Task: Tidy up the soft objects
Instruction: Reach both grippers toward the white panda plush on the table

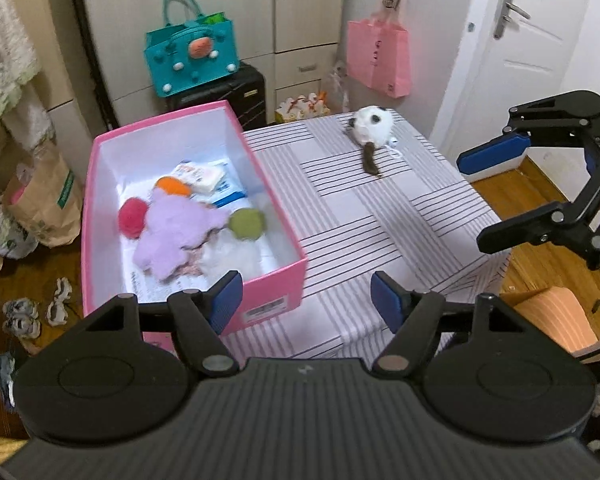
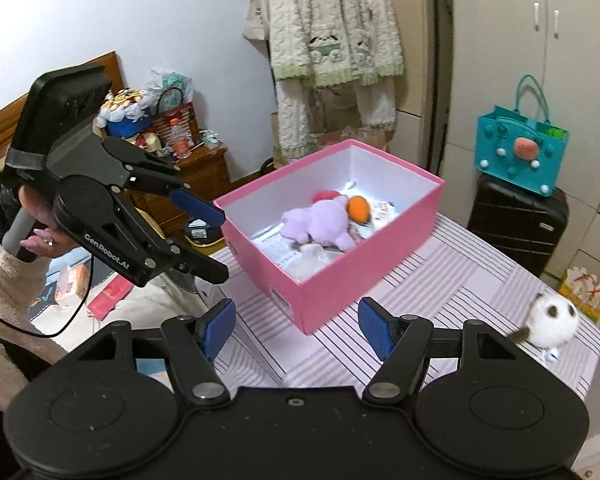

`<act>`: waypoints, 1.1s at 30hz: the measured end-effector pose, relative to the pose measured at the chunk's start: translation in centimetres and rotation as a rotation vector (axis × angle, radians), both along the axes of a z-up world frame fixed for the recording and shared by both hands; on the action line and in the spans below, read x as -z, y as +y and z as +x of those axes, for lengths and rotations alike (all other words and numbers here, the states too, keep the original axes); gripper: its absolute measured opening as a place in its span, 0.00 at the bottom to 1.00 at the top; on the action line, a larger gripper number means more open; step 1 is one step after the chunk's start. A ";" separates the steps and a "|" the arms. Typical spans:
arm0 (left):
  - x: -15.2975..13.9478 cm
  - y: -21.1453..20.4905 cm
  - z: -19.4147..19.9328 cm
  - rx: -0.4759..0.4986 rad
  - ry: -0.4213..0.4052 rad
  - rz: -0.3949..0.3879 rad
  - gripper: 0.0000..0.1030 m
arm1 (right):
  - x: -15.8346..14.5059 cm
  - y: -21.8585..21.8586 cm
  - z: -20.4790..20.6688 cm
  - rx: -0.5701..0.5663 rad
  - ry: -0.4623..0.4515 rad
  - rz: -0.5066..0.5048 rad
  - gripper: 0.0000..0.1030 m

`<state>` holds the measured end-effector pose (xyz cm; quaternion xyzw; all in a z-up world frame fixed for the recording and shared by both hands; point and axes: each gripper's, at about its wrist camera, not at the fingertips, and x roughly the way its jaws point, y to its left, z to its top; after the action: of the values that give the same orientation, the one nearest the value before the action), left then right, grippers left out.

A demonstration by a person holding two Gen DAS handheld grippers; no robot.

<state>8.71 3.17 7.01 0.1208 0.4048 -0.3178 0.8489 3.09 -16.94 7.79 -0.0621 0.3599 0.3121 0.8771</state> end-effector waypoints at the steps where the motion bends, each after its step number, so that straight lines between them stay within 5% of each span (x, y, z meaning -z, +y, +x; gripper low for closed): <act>1: -0.1 -0.6 0.0 0.009 -0.004 0.003 0.68 | 0.1 -0.5 -0.3 0.008 -0.003 -0.001 0.71; 12: 0.2 -7.6 1.6 0.093 0.001 0.000 0.79 | 1.5 -6.6 -0.4 0.152 -0.065 -0.031 0.72; 18: 0.4 -10.3 3.6 0.083 -0.051 -0.072 0.84 | 2.9 -10.8 1.3 0.227 -0.090 -0.030 0.80; 33: 4.5 -15.0 7.2 -0.064 -0.182 -0.210 0.95 | 8.1 -16.4 4.8 0.254 -0.266 0.045 0.85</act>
<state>15.89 -11.88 2.46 0.0467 0.2942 -0.3190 0.8998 7.94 -33.34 -0.32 -0.0372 0.2387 0.1960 0.9504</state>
